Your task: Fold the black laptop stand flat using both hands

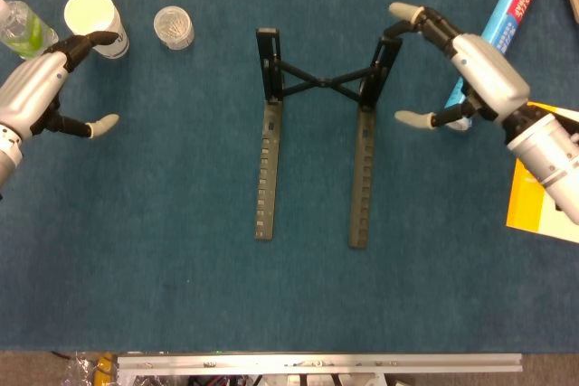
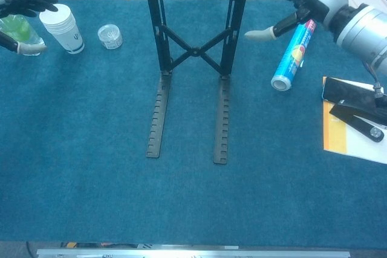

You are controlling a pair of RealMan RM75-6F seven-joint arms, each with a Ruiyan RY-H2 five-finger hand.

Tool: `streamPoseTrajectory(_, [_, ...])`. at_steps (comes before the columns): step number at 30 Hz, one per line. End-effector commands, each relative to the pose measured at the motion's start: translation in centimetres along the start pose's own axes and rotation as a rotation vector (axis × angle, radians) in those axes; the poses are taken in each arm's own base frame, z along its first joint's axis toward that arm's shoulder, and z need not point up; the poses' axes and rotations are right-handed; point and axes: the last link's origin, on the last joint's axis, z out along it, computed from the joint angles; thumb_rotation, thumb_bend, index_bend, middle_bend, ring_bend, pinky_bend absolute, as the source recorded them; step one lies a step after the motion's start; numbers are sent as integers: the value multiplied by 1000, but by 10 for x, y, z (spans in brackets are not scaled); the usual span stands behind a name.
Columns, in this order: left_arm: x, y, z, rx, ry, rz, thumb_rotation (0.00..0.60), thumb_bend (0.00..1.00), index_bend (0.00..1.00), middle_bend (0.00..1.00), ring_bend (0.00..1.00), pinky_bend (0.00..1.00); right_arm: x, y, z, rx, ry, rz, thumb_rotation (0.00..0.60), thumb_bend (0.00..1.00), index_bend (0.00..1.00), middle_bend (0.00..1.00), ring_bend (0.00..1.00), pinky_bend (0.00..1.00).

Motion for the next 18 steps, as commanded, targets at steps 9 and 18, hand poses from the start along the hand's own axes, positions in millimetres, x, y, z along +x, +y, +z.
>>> streamPoseTrajectory(9, [-1,0,-1,-3,-2,4,600,255,95,123,78,78,-12,-10,-19,40,-101,30,600,110,88,226,55,237])
streamPoseTrajectory(18, [-3,2,-1,-8,-7,8,600,255,95,123,78,78,-18,-17,-52,38,-172,21,600,110,88,226,55,237])
